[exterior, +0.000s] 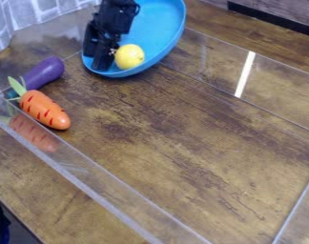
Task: Remove the purple eggplant from the blue tray and put it on the table
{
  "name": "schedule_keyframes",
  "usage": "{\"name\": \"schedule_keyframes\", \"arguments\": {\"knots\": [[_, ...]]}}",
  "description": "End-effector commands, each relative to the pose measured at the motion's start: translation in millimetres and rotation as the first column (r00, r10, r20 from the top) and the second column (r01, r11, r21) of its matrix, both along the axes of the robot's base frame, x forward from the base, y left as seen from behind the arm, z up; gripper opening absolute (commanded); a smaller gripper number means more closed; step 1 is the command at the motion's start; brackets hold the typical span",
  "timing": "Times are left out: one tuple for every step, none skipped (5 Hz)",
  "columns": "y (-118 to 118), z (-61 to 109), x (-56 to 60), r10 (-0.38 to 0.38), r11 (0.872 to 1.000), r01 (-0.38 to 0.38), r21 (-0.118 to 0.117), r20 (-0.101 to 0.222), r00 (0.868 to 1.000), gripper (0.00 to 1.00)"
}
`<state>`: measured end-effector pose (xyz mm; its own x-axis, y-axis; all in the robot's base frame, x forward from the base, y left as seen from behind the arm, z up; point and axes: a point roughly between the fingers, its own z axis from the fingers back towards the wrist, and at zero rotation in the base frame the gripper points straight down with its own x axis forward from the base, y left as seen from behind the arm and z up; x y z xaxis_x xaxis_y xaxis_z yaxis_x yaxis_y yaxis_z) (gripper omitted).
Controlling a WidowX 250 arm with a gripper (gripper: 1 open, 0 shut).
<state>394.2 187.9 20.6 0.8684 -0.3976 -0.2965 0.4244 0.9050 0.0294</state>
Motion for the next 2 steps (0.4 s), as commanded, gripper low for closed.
{"name": "schedule_keyframes", "arguments": {"knots": [[-5.8,-11.5,2.9,-0.031,0.999,0.031,-0.033,-0.016,0.999,1.0],[-6.9,-12.6,4.3,-0.031,0.999,0.03,-0.038,-0.02,0.999,1.0]]}}
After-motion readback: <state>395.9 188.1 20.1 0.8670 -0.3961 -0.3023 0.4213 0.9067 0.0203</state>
